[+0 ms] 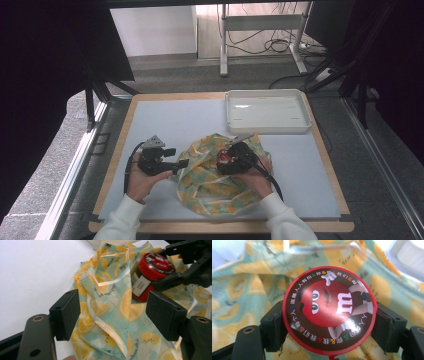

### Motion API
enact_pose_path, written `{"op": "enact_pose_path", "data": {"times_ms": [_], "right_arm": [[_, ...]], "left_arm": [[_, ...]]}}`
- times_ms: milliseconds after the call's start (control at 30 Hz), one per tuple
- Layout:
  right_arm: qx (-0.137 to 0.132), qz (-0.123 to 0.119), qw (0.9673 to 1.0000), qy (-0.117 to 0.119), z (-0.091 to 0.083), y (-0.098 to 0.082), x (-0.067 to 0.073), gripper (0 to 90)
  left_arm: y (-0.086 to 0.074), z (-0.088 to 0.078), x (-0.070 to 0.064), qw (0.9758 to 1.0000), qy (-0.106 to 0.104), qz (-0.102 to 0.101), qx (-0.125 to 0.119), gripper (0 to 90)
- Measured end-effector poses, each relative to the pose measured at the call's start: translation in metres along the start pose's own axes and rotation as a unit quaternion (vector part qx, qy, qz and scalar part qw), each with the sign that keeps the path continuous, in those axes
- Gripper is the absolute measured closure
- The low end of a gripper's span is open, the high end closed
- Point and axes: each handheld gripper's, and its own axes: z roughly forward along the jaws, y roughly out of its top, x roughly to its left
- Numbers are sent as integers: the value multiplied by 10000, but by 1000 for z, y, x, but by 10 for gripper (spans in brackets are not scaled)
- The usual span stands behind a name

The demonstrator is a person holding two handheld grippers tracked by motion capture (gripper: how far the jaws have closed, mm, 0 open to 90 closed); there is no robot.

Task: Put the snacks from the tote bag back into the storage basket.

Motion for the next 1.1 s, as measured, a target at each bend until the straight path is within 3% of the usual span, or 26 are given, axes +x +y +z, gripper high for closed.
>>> {"op": "enact_pose_path", "data": {"times_ms": [400, 1100], "right_arm": [[-564, -74, 9983, 159, -36, 8, 2, 240], [-917, -169, 9953, 270, -67, 11, -6, 241]], "left_arm": [[-1, -2, 3, 10000, 45, -14, -48, 282], [-2, -5, 8, 9998, 85, -97, -117, 283]]}}
